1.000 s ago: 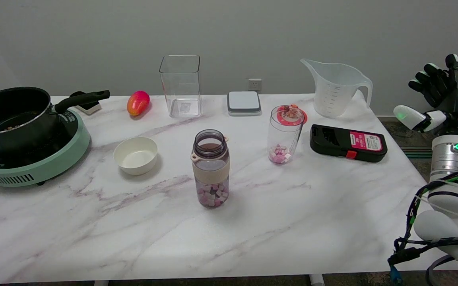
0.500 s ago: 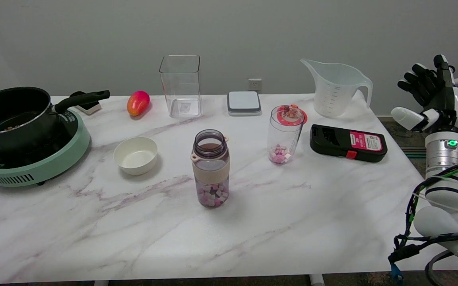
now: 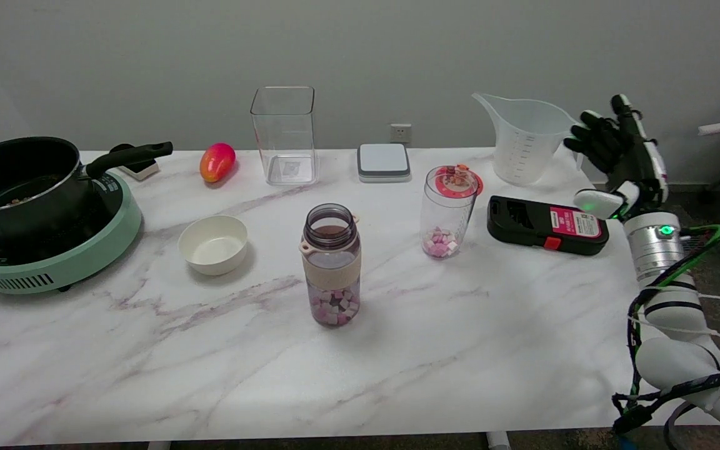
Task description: Pick up the measuring cup.
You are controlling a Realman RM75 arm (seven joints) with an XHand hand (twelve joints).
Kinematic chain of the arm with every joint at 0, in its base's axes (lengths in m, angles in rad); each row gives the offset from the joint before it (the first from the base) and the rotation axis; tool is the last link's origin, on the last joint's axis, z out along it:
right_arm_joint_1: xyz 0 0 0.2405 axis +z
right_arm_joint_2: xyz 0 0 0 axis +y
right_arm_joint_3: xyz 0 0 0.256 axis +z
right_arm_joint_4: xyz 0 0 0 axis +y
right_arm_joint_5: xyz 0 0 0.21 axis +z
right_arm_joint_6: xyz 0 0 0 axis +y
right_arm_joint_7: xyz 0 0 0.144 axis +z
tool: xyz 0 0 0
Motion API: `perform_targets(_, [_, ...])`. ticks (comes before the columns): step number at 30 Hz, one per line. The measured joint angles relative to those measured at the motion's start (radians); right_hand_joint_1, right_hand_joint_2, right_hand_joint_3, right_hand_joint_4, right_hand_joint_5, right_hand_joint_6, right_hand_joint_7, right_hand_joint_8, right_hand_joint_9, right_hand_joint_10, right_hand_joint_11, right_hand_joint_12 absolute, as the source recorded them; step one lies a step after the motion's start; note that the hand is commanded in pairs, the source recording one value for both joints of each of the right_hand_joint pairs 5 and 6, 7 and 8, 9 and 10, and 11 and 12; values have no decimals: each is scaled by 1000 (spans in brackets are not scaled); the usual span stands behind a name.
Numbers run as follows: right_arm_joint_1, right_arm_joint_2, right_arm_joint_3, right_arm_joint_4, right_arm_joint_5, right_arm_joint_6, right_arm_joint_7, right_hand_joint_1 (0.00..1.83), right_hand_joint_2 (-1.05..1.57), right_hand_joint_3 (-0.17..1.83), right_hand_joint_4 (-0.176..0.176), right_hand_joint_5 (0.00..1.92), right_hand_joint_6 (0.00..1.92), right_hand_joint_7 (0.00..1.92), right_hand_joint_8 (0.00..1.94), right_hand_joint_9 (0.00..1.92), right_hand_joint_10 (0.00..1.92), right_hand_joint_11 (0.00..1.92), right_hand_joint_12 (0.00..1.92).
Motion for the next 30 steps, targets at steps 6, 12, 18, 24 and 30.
perform_targets(6, [20,-20,-34,-6,-76,-33,44,1191,-854,1066,0,12,12,318,318,411,411,522,522])
perform_targets(12, [42,-37,-69,-14,-123,-55,78,1196,-897,1025,0,0,0,291,291,370,370,453,453])
perform_targets(18, [85,-46,-116,-41,-158,-71,103,1196,-873,1033,0,94,94,240,240,298,298,337,337])
perform_targets(24, [148,-59,-175,-101,-182,-76,129,1199,-901,1059,0,125,125,255,255,285,285,312,312])
perform_targets(30, [217,-82,-237,-172,-202,-79,162,1213,-899,1014,0,137,137,279,279,292,292,316,316])
